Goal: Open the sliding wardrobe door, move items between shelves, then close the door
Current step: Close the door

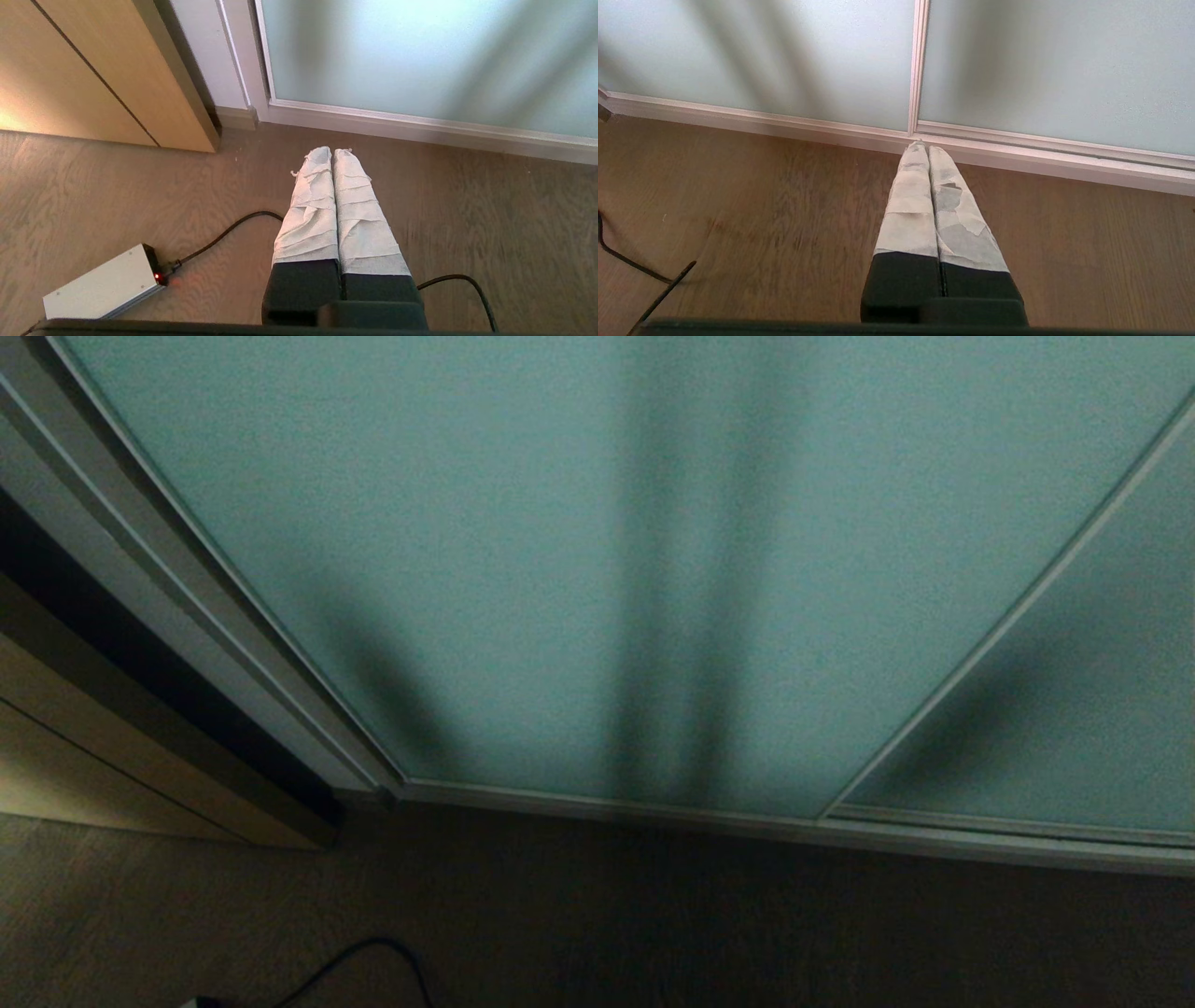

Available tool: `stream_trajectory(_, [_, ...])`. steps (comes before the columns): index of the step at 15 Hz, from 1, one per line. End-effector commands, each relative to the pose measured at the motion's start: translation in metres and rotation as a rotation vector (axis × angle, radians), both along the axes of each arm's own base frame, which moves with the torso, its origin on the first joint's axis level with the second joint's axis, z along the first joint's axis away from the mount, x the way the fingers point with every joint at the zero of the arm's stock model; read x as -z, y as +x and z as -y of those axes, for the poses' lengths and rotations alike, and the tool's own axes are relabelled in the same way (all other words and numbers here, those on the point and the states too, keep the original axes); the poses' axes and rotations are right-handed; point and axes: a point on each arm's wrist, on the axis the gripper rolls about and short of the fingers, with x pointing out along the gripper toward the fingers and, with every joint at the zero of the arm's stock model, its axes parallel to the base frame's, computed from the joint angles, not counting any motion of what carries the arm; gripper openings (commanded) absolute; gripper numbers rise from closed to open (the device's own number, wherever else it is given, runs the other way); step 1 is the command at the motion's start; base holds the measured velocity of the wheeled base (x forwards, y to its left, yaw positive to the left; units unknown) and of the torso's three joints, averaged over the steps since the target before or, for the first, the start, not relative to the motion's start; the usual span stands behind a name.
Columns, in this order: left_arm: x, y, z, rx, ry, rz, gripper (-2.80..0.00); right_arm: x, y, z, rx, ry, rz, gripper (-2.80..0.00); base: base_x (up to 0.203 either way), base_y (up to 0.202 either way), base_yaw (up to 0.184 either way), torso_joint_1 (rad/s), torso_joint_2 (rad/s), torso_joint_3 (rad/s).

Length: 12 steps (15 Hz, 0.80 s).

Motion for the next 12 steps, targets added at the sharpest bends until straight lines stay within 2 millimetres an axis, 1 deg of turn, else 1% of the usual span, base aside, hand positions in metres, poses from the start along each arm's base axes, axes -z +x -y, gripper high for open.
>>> stream_trajectory(1, [0.0002, 0.0004, 0.0000, 0.000, 0.005, -0.008, -2.80, -0.0001, 0.0000, 0.0000, 0.000, 0.000, 0.001, -2.80, 0.000, 0.000, 0.000, 0.000, 0.00, 0.000])
stream_trajectory(12, [-0.0003, 0.0002, -0.0001, -0.004, -0.007, -0.006, -2.80, -0.0001, 0.0000, 0.0000, 0.000, 0.000, 0.001, -2.80, 0.000, 0.000, 0.000, 0.000, 0.00, 0.000])
